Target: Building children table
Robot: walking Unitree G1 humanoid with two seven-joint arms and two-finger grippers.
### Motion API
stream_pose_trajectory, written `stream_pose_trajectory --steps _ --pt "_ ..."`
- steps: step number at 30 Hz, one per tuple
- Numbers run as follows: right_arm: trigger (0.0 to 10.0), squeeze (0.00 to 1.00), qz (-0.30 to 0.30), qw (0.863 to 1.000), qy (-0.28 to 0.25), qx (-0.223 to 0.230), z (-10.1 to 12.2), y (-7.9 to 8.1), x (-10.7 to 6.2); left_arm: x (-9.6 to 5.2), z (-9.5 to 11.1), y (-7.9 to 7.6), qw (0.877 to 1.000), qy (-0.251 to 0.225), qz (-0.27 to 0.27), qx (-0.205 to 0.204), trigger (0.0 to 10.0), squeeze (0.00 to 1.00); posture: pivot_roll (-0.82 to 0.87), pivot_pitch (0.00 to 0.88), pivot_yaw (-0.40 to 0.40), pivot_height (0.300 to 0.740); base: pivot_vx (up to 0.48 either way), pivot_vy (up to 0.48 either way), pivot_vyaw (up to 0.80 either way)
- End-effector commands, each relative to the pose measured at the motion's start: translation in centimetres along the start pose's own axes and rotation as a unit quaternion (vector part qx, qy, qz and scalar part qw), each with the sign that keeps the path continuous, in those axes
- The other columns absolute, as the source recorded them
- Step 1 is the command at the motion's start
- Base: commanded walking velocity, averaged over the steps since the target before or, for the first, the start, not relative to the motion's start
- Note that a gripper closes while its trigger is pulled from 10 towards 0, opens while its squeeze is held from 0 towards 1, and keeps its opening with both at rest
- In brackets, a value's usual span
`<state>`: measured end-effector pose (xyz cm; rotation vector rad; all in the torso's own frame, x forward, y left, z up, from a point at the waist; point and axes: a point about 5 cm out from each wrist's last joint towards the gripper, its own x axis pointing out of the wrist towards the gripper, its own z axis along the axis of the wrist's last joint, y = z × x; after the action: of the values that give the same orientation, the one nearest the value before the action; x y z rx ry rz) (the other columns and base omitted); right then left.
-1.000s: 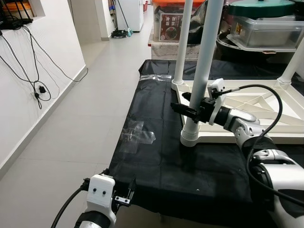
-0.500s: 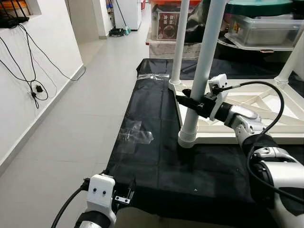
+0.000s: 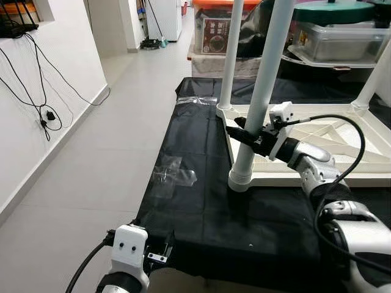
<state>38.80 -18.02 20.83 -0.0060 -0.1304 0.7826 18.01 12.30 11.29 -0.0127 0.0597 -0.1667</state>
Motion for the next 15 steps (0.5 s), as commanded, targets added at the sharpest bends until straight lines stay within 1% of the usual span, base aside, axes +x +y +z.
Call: stream_pose_trajectory --steps 1,2,3,4,5,6,7,8,9,10,11,12,13,14,15 --pt "0.0 0.00 -0.048 0.997 0.038 0.040 -3.2 0.9 -0.1 -0.1 -0.2 0.1 1.000 0.010 -0.003 0.006 10.0 0.00 0.11 0.041 -0.002 0.740 0.000 0.000 0.00" --pt "0.0 0.00 -0.048 0.997 0.038 0.040 -3.2 0.9 -0.1 -0.1 -0.2 0.1 1.000 0.010 -0.003 0.006 10.0 0.00 0.11 0.041 -0.002 0.740 0.000 0.000 0.00" --pt "0.0 0.00 -0.108 0.993 0.048 0.031 -3.7 0.9 0.3 -0.1 -0.2 0.1 1.000 0.010 -0.003 0.006 10.0 0.00 0.10 0.039 -0.003 0.740 0.000 0.000 0.00" --pt "0.0 0.00 -0.148 0.987 0.052 0.023 -3.9 1.0 0.5 -0.1 -0.2 0.1 1.000 0.011 -0.004 0.006 10.0 0.00 0.10 0.039 -0.003 0.740 0.000 0.000 0.00" --pt "0.0 0.00 -0.148 0.987 0.052 0.023 -3.9 1.0 0.5 -0.1 -0.2 0.1 1.000 0.011 -0.004 0.006 10.0 0.00 0.10 0.039 -0.003 0.740 0.000 0.000 0.00" --pt "0.0 0.00 -0.304 0.950 0.067 -0.005 -4.2 0.5 0.4 0.0 -0.3 0.1 1.000 0.011 -0.004 0.007 10.0 0.00 0.10 0.039 -0.004 0.740 0.000 0.000 0.00" --pt "0.0 0.00 -0.359 0.931 0.066 -0.013 -4.1 0.3 0.1 0.0 -0.3 0.1 1.000 0.011 -0.005 0.007 10.0 0.00 0.10 0.039 -0.004 0.740 0.000 0.000 0.00" --pt "0.0 0.00 -0.359 0.931 0.066 -0.013 -4.1 0.3 0.1 0.0 -0.3 0.1 1.000 0.011 -0.005 0.007 10.0 0.00 0.10 0.039 -0.004 0.740 0.000 0.000 0.00" --pt "0.0 0.00 -0.392 0.918 0.065 -0.016 -4.0 0.2 -0.1 0.0 -0.3 0.1 1.000 0.011 -0.005 0.007 10.0 0.00 0.10 0.039 -0.004 0.740 0.000 0.000 0.00" --pt "0.0 0.00 -0.450 0.891 0.058 -0.009 -3.7 0.4 -0.5 0.0 -0.3 0.1 1.000 0.011 -0.005 0.008 10.0 0.00 0.11 0.041 -0.003 0.740 0.000 0.000 0.00" --pt "0.0 0.00 -0.450 0.891 0.058 -0.009 -3.7 0.4 -0.5 0.0 -0.3 0.1 1.000 0.011 -0.005 0.008 10.0 0.00 0.11 0.041 -0.003 0.740 0.000 0.000 0.00" --pt "0.0 0.00 -0.511 0.859 0.042 -0.011 -3.0 1.1 -0.7 0.1 -0.3 0.1 1.000 0.011 -0.005 0.009 10.0 0.00 0.11 0.041 -0.003 0.740 0.000 0.000 0.00" --pt "0.0 0.00 -0.511 0.859 0.042 -0.011 -3.0 1.1 -0.7 0.1 -0.3 0.1 1.000 0.011 -0.005 0.009 10.0 0.00 0.11 0.041 -0.003 0.740 0.000 0.000 0.00" --pt "0.0 0.00 -0.556 0.831 0.032 -0.011 -2.5 1.6 -1.1 0.1 -0.4 0.1 1.000 0.011 -0.006 0.009 10.0 0.00 0.11 0.041 -0.003 0.740 0.000 0.000 0.00" --pt "0.0 0.00 -0.556 0.831 0.032 -0.011 -2.5 1.6 -1.1 0.1 -0.4 0.1 1.000 0.011 -0.006 0.009 10.0 0.00 0.11 0.041 -0.003 0.740 0.000 0.000 0.00"
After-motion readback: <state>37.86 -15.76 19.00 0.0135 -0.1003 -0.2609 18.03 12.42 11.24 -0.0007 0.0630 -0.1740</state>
